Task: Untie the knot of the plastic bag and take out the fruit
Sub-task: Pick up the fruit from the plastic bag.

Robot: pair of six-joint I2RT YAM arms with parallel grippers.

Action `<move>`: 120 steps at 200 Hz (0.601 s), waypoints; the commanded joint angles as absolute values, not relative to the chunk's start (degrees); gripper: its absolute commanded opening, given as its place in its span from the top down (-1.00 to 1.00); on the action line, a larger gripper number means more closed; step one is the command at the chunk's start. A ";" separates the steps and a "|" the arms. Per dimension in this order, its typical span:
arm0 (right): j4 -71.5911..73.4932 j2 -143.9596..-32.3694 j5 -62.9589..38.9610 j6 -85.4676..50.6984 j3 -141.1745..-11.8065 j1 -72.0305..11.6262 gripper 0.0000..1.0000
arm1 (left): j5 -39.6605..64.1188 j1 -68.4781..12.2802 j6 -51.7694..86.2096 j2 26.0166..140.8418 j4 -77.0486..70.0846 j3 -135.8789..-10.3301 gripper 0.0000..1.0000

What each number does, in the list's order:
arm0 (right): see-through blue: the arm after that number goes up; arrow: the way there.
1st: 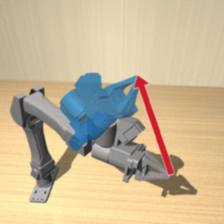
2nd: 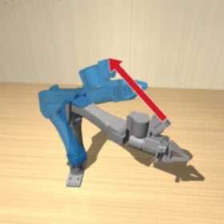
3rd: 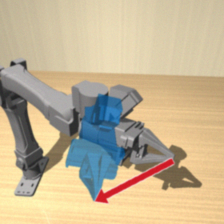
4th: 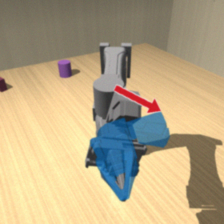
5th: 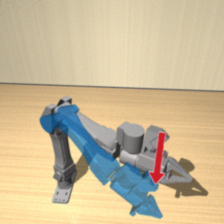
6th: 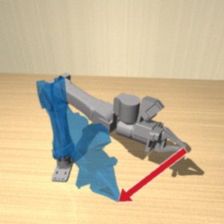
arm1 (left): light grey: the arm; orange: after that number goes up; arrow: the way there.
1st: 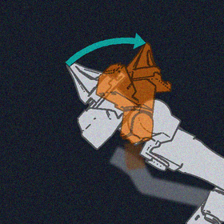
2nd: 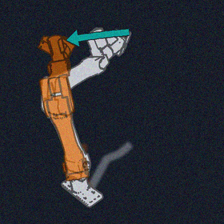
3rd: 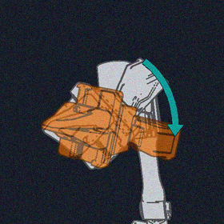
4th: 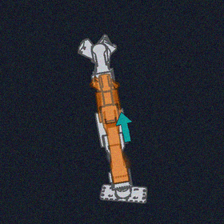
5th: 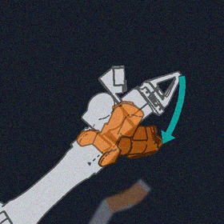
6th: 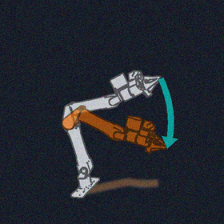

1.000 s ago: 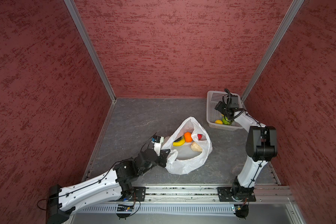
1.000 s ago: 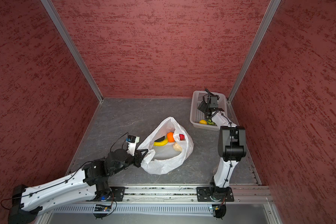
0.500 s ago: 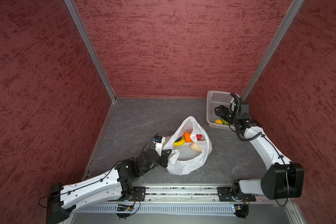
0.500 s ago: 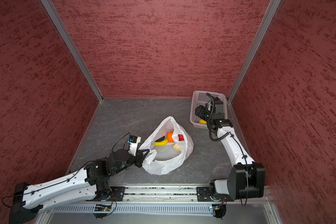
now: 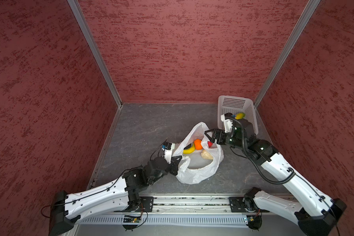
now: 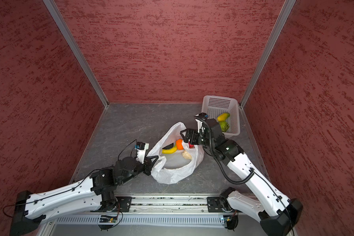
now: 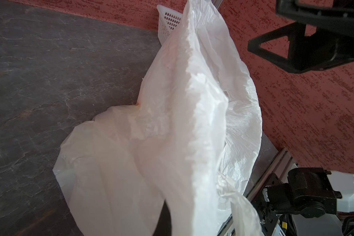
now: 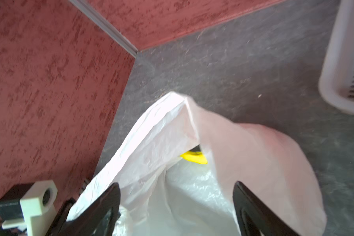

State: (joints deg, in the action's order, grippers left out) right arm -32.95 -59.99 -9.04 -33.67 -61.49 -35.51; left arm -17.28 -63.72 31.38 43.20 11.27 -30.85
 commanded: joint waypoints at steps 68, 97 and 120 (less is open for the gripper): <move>-25.91 -66.16 -1.81 -35.65 -52.82 -48.99 -0.74 | -19.15 -63.98 29.14 42.72 7.56 -31.89 1.00; -22.72 -68.47 -0.45 -33.63 -49.66 -49.65 -0.73 | -19.16 -63.85 28.65 43.14 6.64 -32.07 1.00; -20.58 -70.92 -0.13 -33.06 -47.84 -50.00 -0.73 | -19.16 -63.88 28.30 43.37 5.86 -32.24 1.00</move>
State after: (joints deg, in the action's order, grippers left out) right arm -25.43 -69.19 -2.81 -34.17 -48.97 -49.32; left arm -18.46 -63.70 29.78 43.20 8.71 -30.85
